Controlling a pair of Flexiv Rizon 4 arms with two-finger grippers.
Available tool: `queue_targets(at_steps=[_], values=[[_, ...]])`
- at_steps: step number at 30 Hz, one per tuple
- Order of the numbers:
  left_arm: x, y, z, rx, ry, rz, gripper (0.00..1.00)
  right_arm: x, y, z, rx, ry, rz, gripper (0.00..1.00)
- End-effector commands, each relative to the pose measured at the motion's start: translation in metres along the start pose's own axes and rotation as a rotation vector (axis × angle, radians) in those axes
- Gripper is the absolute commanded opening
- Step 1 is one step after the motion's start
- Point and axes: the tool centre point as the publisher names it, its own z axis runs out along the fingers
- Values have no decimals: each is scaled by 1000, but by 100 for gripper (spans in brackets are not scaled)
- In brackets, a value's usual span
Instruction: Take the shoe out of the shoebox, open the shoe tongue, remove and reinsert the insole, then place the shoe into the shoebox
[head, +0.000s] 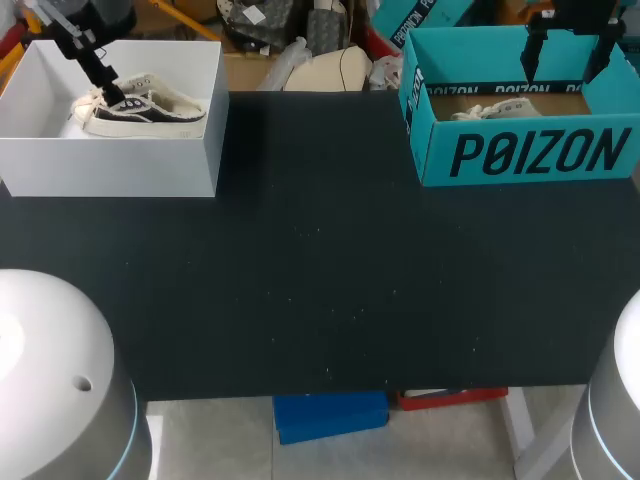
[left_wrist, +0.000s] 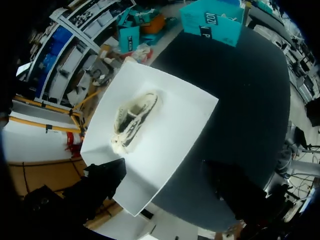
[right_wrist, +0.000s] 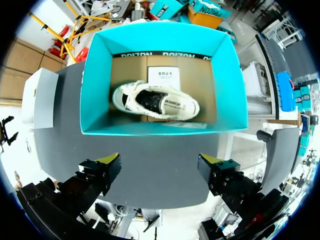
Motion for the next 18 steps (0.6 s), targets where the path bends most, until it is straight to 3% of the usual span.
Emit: queue_targets(at_steps=[1, 3, 4, 5, 6, 8, 10, 13, 15, 18], values=[[-18, 4, 11, 174, -115, 635, 100, 0, 0, 0, 0, 0, 0, 100], [-25, 3, 17, 213, -69, 657, 100, 0, 0, 0, 0, 0, 0, 100], [-31, 3, 21, 189, -66, 677, 98, 0, 0, 0, 0, 0, 0, 100], [-34, 3, 25, 192, -40, 699, 89, 0, 0, 0, 0, 0, 0, 100], [-39, 2, 31, 195, -11, 712, 74, 0, 0, 0, 0, 0, 0, 100], [-44, 0, 39, 168, -13, 741, 63, 0, 0, 0, 0, 0, 0, 100], [-50, -3, 49, 179, 27, 755, 73, 0, 0, 0, 0, 0, 0, 100], [-61, -9, 64, 151, 53, 753, 76, 0, 0, 0, 0, 0, 0, 100], [-68, -13, 74, 142, 77, 752, 84, 0, 0, 0, 0, 0, 0, 100], [-76, -22, 88, 135, 125, 772, 85, 0, 0, 0, 0, 0, 0, 100]])
